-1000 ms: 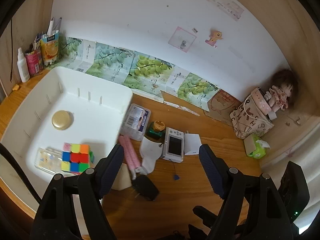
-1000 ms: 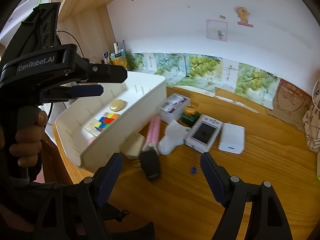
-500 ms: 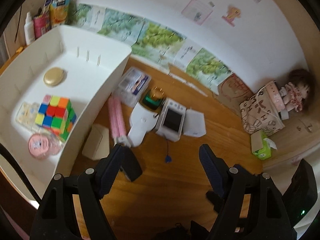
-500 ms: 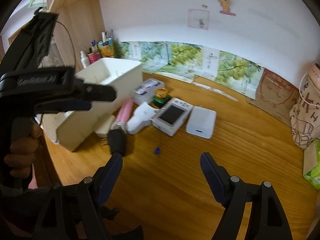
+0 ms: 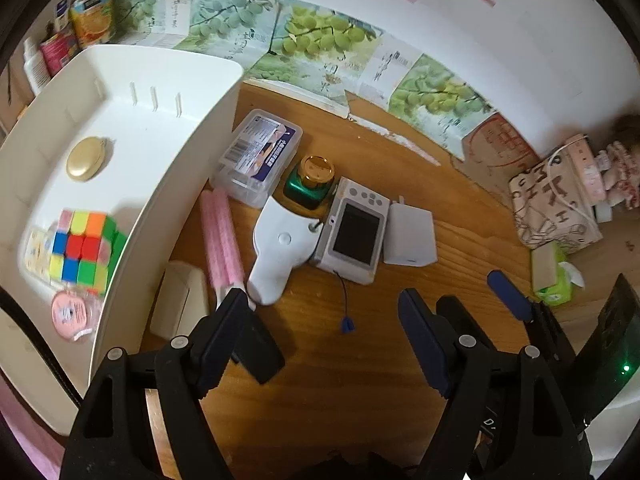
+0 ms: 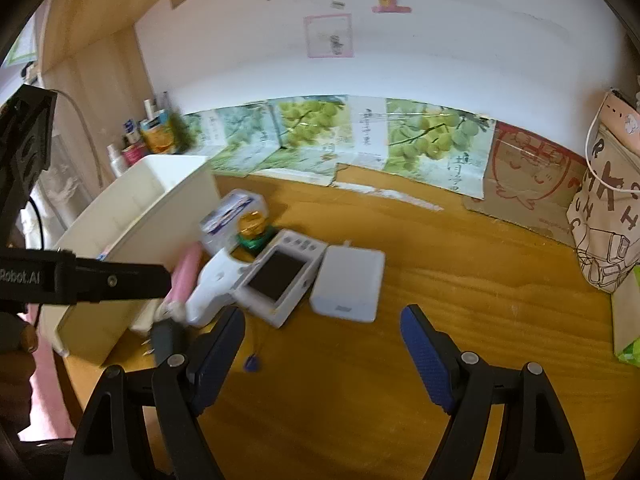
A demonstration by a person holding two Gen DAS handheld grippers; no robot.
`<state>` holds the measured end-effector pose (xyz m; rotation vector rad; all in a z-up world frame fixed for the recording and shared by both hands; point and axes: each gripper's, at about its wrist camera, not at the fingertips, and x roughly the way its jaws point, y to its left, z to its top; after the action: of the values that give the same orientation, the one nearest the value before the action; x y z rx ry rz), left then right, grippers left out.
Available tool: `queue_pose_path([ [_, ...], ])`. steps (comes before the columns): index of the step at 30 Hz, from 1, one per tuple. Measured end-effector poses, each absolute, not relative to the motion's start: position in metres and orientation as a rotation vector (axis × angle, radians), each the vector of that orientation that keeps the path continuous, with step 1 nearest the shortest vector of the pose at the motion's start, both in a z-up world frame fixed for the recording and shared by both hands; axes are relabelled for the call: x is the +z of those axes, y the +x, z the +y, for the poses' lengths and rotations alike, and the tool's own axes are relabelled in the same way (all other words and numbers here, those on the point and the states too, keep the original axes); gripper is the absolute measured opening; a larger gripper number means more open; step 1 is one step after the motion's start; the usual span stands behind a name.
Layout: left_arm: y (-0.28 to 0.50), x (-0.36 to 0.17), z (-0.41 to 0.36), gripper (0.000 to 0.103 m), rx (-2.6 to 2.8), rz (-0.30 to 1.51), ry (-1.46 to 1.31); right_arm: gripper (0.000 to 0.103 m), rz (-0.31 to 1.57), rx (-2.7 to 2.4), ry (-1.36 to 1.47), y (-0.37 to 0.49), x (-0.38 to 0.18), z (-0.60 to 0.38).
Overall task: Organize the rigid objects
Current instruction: 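Move the left gripper to the white screen device while the right approaches the charger block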
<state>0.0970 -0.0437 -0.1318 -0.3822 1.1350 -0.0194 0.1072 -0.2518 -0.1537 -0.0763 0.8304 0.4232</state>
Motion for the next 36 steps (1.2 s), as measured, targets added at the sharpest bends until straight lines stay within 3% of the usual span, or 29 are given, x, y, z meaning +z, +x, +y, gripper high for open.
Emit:
queue_pose_path([
  [23, 0.192, -0.180, -0.072, 0.080, -0.016, 1.448, -0.341, 0.080, 0.916, 0.331, 0.026, 0.156, -0.203, -0.254],
  [32, 0.210, -0.182, -0.082, 0.080, 0.007, 1.469, -0.254, 0.062, 0.910, 0.380, 0.023, 0.157, -0.205, -0.251],
  [36, 0.214, -0.180, -0.088, 0.080, 0.006, 1.469, -0.215, 0.060, 0.913, 0.400, -0.004, 0.157, -0.203, -0.246],
])
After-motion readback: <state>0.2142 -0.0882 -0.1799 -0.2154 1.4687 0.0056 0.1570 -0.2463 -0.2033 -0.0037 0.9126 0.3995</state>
